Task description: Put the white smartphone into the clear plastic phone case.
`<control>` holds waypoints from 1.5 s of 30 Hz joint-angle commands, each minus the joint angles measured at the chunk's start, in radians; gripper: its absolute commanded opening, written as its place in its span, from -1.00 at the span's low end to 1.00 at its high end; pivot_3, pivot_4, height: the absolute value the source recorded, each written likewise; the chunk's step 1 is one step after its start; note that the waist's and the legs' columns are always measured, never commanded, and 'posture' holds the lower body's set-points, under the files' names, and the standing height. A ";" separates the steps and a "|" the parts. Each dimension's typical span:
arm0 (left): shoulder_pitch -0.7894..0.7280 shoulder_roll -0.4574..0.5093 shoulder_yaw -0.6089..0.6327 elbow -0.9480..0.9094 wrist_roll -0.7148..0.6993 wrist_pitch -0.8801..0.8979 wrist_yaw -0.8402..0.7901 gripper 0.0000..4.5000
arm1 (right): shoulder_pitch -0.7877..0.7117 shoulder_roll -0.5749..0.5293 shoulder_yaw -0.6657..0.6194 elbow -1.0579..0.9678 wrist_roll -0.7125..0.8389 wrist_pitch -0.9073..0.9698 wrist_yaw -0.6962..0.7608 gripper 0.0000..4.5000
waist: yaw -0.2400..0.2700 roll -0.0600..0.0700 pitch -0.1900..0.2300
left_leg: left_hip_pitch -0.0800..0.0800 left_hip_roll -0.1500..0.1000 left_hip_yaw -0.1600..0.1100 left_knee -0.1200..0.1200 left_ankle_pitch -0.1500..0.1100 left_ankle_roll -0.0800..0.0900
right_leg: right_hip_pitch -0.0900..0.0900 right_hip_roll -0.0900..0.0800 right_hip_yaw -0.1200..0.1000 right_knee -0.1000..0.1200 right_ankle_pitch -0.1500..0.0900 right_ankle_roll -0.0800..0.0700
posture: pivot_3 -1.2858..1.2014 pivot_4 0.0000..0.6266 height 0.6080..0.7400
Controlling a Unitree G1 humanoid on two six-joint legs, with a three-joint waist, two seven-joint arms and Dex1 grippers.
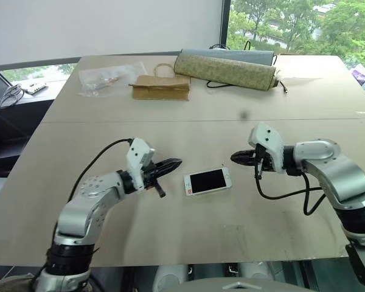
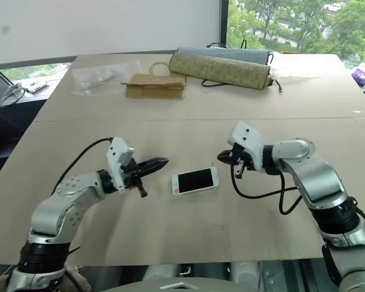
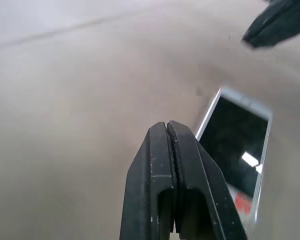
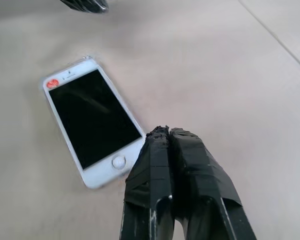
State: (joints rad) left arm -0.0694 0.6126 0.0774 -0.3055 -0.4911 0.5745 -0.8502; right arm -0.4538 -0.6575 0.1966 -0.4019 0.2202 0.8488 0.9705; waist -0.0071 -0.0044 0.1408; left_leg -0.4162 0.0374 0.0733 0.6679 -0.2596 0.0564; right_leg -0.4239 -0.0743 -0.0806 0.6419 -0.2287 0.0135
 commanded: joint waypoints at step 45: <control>-0.047 0.016 -0.254 0.095 0.169 -0.116 -0.107 -1.00 | -0.068 -0.067 0.359 -0.071 -0.253 -0.214 0.007 -0.99 | 0.020 -0.004 0.008 | 0.004 0.000 0.001 0.004 0.001 0.000 | 0.004 0.009 -0.002 0.002 0.001 0.005 | 0.03 -0.52 1.00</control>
State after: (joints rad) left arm -0.1145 0.6476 -0.1438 -0.2205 -0.3346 0.4621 -0.9611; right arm -0.5071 -0.7581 0.5055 -0.4139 -0.0446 0.6808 0.9535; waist 0.0134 -0.0080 0.1492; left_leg -0.4108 0.0380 0.0741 0.6715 -0.2589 0.0563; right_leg -0.4190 -0.0650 -0.0824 0.6434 -0.2284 0.0204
